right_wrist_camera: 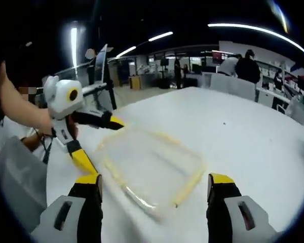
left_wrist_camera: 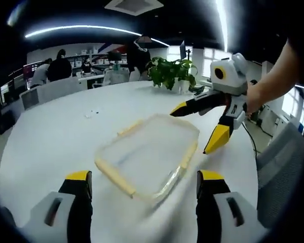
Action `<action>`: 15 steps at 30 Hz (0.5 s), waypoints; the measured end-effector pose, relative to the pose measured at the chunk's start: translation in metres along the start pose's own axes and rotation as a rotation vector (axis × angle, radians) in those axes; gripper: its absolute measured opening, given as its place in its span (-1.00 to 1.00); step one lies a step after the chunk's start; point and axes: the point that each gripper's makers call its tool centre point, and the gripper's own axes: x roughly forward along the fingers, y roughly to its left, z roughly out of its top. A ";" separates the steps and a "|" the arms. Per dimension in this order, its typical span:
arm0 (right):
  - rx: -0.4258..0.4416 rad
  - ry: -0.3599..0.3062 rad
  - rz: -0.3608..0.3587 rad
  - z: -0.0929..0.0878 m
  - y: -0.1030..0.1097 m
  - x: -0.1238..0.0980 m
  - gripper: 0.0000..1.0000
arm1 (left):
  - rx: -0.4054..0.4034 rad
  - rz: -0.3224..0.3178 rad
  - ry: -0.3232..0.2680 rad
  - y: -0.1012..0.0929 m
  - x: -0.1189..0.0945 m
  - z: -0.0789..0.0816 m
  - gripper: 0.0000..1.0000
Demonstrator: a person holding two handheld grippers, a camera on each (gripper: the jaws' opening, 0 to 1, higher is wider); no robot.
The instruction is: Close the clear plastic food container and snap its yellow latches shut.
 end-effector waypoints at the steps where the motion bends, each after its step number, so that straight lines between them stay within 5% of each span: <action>1: 0.018 0.005 0.000 -0.003 0.002 -0.001 0.72 | -0.002 0.000 0.000 -0.002 -0.001 0.000 0.70; 15: 0.062 0.005 -0.029 -0.013 0.006 -0.018 0.71 | -0.052 0.014 -0.006 -0.004 -0.013 -0.008 0.69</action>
